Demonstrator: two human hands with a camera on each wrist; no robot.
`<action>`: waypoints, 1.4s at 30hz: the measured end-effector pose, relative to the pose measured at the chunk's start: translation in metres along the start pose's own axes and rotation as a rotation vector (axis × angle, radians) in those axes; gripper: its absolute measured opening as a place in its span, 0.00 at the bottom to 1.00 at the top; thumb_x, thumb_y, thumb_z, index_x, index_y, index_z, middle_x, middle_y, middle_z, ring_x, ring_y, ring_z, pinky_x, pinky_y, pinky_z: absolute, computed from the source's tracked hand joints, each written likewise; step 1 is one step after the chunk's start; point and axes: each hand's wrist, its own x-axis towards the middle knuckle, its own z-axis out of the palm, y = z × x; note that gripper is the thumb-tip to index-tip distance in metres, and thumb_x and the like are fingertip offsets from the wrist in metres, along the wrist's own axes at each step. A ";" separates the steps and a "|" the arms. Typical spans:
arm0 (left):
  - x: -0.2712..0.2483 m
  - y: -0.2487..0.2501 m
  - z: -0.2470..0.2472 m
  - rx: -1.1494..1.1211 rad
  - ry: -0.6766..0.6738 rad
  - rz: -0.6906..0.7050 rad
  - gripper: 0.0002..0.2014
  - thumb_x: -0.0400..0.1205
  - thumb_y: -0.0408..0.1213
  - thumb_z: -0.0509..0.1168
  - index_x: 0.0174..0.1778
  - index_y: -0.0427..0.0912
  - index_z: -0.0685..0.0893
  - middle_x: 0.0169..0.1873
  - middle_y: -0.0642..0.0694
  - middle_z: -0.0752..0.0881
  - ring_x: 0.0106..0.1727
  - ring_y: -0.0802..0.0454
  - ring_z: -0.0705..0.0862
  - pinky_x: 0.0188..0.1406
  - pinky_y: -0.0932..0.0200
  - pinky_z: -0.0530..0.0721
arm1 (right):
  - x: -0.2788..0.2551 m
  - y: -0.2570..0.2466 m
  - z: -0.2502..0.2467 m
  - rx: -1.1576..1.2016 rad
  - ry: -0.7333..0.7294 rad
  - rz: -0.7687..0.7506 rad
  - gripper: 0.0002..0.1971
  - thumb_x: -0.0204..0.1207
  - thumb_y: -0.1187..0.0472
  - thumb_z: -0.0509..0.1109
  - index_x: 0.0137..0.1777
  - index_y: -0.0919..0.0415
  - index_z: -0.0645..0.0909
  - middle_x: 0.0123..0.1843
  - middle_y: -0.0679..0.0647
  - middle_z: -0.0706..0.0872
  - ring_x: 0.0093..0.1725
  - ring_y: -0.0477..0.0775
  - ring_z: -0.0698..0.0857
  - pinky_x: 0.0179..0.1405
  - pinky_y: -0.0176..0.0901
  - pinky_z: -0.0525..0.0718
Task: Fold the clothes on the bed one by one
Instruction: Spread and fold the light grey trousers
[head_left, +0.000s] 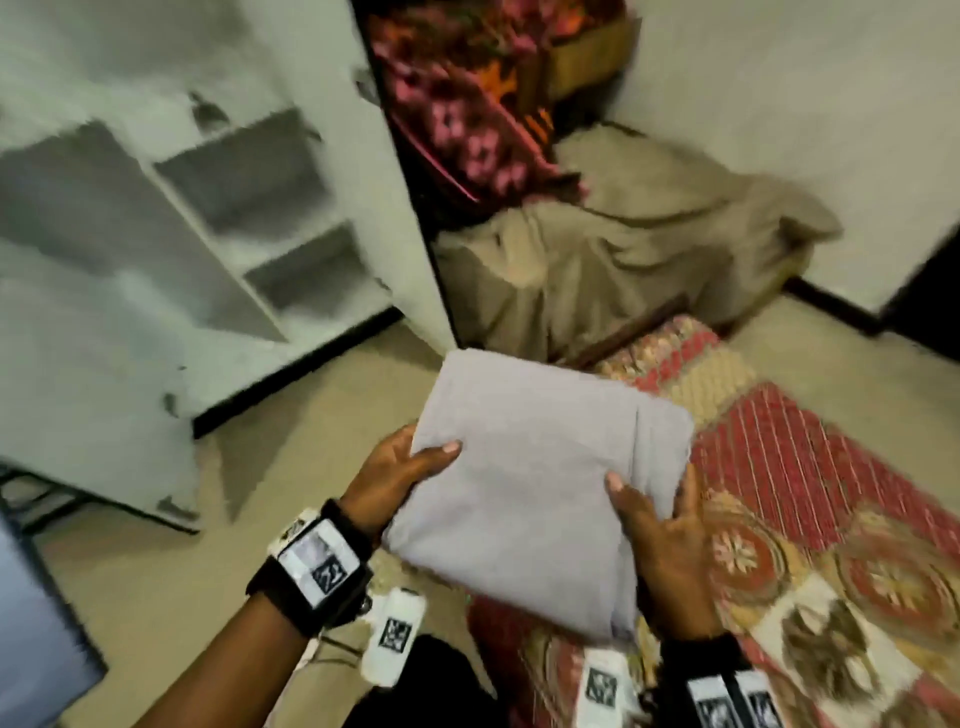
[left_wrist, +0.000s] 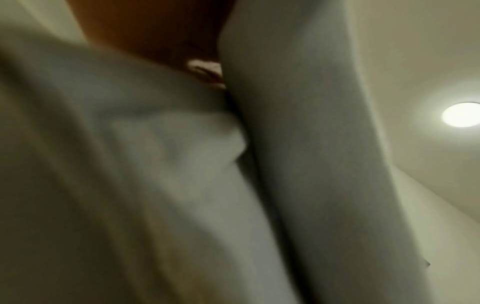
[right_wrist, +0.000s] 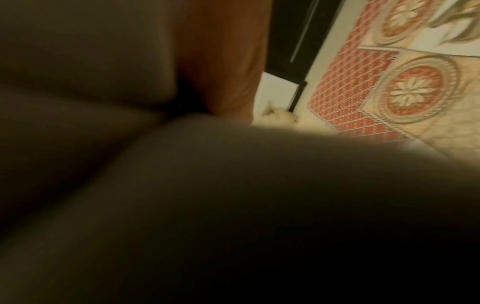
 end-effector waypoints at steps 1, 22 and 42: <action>-0.018 0.012 -0.014 0.008 0.065 0.040 0.27 0.66 0.49 0.78 0.57 0.37 0.86 0.52 0.41 0.92 0.50 0.46 0.91 0.46 0.53 0.88 | -0.003 -0.013 0.020 -0.058 -0.031 -0.048 0.40 0.76 0.63 0.78 0.86 0.46 0.64 0.77 0.39 0.79 0.71 0.33 0.80 0.74 0.38 0.78; 0.018 0.076 -0.389 -0.354 0.853 0.414 0.15 0.81 0.36 0.71 0.64 0.50 0.80 0.52 0.59 0.91 0.57 0.56 0.89 0.56 0.57 0.84 | 0.078 -0.033 0.497 -0.305 -0.727 0.287 0.14 0.73 0.71 0.79 0.57 0.62 0.87 0.45 0.59 0.94 0.40 0.55 0.94 0.29 0.39 0.89; 0.219 0.226 -0.711 -0.461 0.837 0.427 0.34 0.64 0.42 0.83 0.67 0.38 0.84 0.59 0.35 0.89 0.61 0.35 0.88 0.63 0.39 0.85 | 0.305 -0.005 0.909 -0.314 -0.857 0.093 0.19 0.71 0.61 0.83 0.62 0.57 0.88 0.47 0.49 0.95 0.45 0.47 0.93 0.35 0.32 0.88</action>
